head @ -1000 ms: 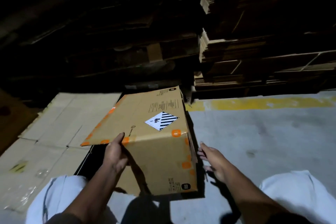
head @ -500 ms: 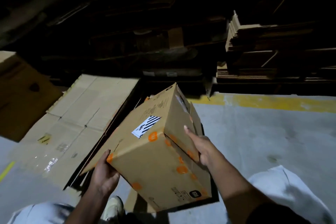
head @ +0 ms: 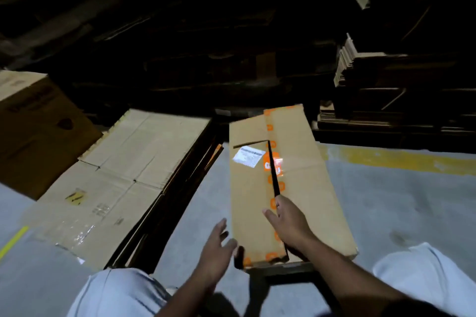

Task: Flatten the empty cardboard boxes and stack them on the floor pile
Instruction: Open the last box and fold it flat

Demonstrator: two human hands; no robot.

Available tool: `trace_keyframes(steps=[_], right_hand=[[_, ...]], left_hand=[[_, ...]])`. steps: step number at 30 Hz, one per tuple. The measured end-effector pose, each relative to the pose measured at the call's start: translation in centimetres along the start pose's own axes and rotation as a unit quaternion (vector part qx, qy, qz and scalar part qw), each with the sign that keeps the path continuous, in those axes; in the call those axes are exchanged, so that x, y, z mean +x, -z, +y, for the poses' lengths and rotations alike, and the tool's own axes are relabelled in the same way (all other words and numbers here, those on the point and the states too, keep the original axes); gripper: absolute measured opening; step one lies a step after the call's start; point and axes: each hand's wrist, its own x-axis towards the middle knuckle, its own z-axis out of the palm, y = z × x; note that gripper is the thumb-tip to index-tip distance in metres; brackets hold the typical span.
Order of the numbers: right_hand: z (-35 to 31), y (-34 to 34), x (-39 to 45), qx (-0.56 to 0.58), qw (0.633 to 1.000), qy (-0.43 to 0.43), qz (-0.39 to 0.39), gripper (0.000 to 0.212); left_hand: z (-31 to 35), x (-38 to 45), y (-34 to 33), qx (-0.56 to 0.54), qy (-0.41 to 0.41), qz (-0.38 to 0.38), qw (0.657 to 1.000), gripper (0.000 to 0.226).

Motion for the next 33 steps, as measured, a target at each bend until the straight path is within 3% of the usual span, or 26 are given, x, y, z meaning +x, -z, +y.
trace_keyframes(steps=[2, 3, 5, 9, 13, 15, 17, 19, 21, 25, 30, 33], right_hand=[[0.3, -0.6, 0.3, -0.031, 1.0, 0.001, 0.004, 0.026], [0.5, -0.9, 0.5, -0.029, 1.0, -0.01, 0.007, 0.025], [0.6, -1.4, 0.6, -0.016, 0.999, -0.027, 0.004, 0.026], [1.1, -3.5, 0.6, 0.031, 0.995, -0.06, -0.077, 0.026], [0.5, -3.6, 0.6, 0.083, 0.987, -0.028, -0.136, 0.021], [0.4, -2.6, 1.4, 0.052, 0.993, 0.035, -0.095, 0.014], [0.4, -1.5, 2.5, -0.035, 0.992, 0.123, -0.018, 0.007], [0.4, -0.8, 3.2, -0.134, 0.976, 0.17, -0.007, 0.034], [0.4, -0.7, 3.4, -0.227, 0.957, 0.179, -0.022, 0.056], [0.6, -1.1, 3.0, -0.356, 0.92, 0.161, -0.027, 0.08], [0.6, -0.1, 3.2, -0.39, 0.914, 0.109, 0.0, 0.091], [0.2, 0.0, 2.7, -0.365, 0.927, 0.083, 0.025, 0.089]], left_hand=[[-0.6, -0.3, -1.7, 0.092, -0.106, -0.057, 0.989, 0.079], [-1.0, -0.3, -2.4, 0.172, -0.161, -0.087, 0.968, 0.096], [-2.1, -0.3, -3.8, 0.322, -0.187, -0.093, 0.924, 0.121], [-2.3, 0.4, -4.5, 0.421, -0.113, 0.0, 0.9, 0.113], [-2.0, 1.3, -3.6, 0.523, -0.108, 0.032, 0.845, 0.101], [-2.0, 1.7, -2.7, 0.52, -0.109, 0.064, 0.845, 0.088], [-2.2, 2.5, -1.5, 0.474, -0.106, 0.111, 0.867, 0.073], [-2.5, 2.7, -0.7, 0.444, -0.115, 0.132, 0.879, 0.055], [-2.6, 2.2, -0.9, 0.441, -0.121, 0.124, 0.881, 0.045], [-1.8, 2.2, -1.3, 0.442, -0.139, 0.142, 0.875, 0.054], [-0.4, 1.7, -1.1, 0.469, -0.178, 0.143, 0.853, 0.055], [0.3, 1.6, -0.6, 0.432, -0.156, 0.174, 0.871, 0.052]])
